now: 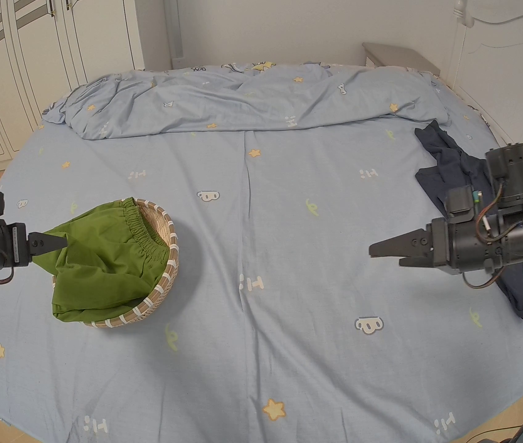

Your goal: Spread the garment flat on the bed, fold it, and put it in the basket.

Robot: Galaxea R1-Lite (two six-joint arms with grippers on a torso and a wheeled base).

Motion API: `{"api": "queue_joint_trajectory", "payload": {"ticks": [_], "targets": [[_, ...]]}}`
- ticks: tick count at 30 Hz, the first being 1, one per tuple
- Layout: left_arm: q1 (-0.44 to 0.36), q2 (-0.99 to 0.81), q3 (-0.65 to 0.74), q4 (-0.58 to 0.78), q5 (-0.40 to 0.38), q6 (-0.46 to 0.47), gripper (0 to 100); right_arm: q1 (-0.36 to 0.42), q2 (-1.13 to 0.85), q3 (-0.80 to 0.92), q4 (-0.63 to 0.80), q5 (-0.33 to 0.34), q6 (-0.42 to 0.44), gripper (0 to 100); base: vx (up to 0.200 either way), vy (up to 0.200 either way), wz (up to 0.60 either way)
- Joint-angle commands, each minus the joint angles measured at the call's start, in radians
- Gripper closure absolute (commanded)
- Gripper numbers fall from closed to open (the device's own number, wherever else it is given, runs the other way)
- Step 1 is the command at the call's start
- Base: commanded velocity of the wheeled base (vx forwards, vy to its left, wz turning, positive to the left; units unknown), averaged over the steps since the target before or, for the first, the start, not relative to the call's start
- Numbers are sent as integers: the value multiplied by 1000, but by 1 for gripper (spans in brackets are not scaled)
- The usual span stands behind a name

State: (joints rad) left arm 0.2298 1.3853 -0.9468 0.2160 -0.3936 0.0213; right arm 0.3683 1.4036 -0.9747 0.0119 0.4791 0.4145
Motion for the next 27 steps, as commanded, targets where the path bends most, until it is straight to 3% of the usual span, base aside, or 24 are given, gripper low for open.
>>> {"api": "queue_joint_trajectory", "payload": {"ticks": [1,6,9,13,17,18,19,27], "targets": [[-3,-371,160,25,-8,-3,0,-66,-347,149,-23,-10,-227,0,0,0,0],[-24,-618,312,25,-8,-6,0,-129,-565,235,-17,-13,-273,0,0,0,0],[-50,-879,467,29,-48,-24,0,-252,-736,295,5,-10,-276,0,0,0,0],[-113,-1056,574,37,-65,-53,0,-313,-876,352,80,-8,-276,0,0,0,0],[-152,-1111,620,37,-65,-57,0,-307,-950,369,160,-8,-276,0,0,0,0],[-196,-1160,675,40,-65,-61,0,-295,-1043,386,281,-8,-278,0,0,0,0],[-205,-1186,703,40,-65,-63,0,-289,-1075,398,312,-8,-278,0,0,0,0],[-207,-1333,798,37,-47,-103,0,-267,-1187,502,356,-11,-276,0,0,0,0]]}}
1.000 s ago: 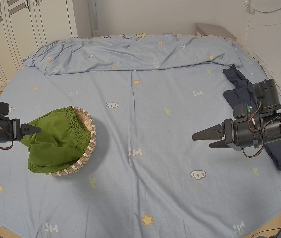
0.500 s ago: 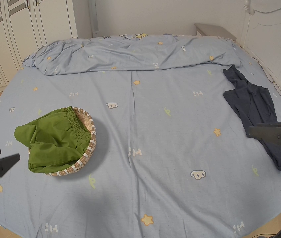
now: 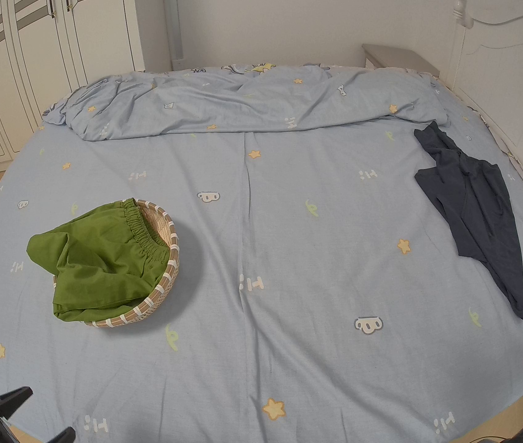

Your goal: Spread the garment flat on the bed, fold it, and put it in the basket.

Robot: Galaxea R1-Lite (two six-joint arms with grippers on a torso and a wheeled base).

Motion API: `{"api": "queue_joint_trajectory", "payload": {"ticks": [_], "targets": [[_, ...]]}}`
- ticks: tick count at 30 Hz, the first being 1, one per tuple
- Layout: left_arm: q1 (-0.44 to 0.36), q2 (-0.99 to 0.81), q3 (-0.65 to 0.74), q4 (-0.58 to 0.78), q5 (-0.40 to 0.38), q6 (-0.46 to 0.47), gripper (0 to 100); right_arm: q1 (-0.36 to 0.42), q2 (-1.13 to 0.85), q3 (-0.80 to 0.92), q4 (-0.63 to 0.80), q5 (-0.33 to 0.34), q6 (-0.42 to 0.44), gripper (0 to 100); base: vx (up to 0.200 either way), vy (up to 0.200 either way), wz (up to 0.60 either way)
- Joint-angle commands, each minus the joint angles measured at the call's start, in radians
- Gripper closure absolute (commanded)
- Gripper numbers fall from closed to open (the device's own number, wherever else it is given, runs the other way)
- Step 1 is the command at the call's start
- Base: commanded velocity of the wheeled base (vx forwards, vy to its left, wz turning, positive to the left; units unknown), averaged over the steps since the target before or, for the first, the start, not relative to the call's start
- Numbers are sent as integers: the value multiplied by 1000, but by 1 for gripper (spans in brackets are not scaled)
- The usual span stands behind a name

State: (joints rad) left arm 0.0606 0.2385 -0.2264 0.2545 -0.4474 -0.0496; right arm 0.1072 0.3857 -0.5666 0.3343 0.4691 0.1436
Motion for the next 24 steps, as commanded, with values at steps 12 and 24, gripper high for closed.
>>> {"api": "queue_joint_trajectory", "payload": {"ticks": [12,24], "targets": [[-58,-239,130,-93,451,-93,0,-112,-323,284,31,-32,-64,0,0,0,0],[-58,-239,203,-253,628,40,0,-107,-380,502,-227,-415,-199,0,0,0,0]]}}
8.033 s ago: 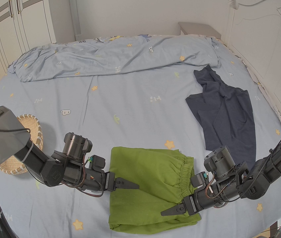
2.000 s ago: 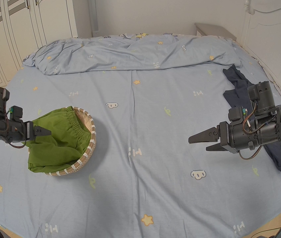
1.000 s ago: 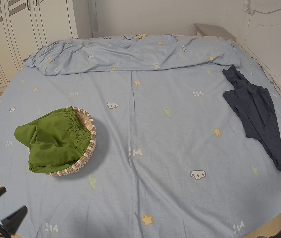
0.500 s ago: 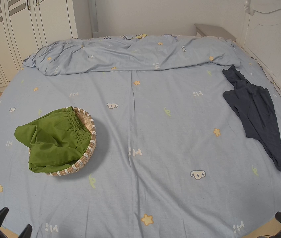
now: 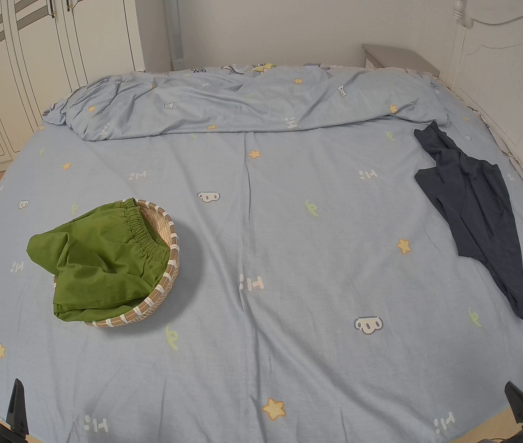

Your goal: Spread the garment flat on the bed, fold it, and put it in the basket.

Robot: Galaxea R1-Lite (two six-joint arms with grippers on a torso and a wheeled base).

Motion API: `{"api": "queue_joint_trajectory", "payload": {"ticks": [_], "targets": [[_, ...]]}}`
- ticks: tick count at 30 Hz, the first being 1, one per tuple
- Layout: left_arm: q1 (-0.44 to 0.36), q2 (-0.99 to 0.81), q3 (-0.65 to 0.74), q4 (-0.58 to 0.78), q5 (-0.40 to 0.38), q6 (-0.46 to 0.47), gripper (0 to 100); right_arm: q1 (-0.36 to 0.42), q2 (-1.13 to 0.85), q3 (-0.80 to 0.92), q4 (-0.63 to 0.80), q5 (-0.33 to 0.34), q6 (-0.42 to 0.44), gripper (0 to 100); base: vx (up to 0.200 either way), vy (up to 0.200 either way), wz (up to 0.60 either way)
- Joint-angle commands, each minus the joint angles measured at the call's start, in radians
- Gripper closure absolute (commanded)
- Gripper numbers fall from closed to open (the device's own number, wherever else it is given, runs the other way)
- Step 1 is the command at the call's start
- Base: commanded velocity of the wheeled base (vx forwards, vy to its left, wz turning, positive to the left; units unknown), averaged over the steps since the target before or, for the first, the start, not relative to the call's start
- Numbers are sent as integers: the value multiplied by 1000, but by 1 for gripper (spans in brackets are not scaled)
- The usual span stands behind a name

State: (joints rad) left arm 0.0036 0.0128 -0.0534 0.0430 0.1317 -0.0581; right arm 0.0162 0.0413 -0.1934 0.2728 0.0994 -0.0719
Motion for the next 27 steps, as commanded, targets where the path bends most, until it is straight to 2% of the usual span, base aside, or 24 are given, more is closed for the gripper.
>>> {"api": "queue_joint_trajectory", "payload": {"ticks": [1,2,3,5,7,15,27], "targets": [[-1,-13,35,-45,26,75,0,-16,-35,193,-287,-69,57,0,0,0,0],[-1,-13,35,-45,20,80,0,-16,-35,193,-296,-78,58,0,0,0,0],[-1,-13,35,-51,-41,113,0,-16,-35,190,-268,-121,81,0,0,0,0],[-1,-13,40,-63,-124,127,0,-16,-35,193,-268,-118,81,0,0,0,0],[-1,-13,50,-63,-152,100,0,-16,-35,193,-270,-113,75,0,0,0,0],[-13,7,46,-26,-141,76,0,-16,-35,192,-268,-70,41,0,0,0,0],[-5,-11,49,-32,-136,60,0,-16,-35,193,-270,-69,44,0,0,0,0]]}}
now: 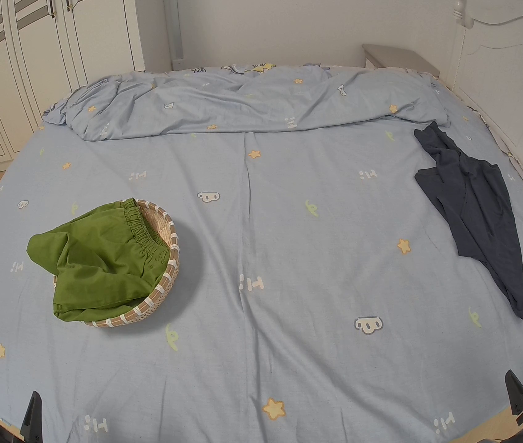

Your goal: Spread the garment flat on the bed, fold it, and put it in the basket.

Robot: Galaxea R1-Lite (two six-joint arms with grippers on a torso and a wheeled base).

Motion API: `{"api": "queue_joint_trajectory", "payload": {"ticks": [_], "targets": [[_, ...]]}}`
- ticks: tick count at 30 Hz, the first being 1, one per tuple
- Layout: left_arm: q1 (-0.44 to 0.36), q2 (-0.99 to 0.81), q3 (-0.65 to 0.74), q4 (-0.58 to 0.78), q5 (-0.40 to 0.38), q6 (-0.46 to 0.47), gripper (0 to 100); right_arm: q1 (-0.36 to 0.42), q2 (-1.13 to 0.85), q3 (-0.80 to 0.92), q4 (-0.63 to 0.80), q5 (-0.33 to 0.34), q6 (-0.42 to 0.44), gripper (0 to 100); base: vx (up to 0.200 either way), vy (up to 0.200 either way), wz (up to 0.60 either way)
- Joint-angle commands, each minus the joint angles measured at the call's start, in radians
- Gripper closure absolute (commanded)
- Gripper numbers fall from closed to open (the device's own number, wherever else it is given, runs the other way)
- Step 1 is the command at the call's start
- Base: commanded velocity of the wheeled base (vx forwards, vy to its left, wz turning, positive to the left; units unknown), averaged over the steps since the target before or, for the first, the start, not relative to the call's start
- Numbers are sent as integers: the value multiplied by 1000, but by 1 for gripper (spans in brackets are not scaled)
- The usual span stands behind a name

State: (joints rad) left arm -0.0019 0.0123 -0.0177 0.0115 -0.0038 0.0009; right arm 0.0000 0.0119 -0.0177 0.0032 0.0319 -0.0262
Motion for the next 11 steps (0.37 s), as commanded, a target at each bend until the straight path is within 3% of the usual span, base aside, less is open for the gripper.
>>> {"api": "queue_joint_trajectory", "payload": {"ticks": [1,11], "targets": [[0,-11,13,-1,-1,1,0,0,-6,18,0,-1,-1,0,0,0,0],[0,-11,13,-1,1,1,0,0,-6,18,0,-4,-3,0,0,0,0]]}}
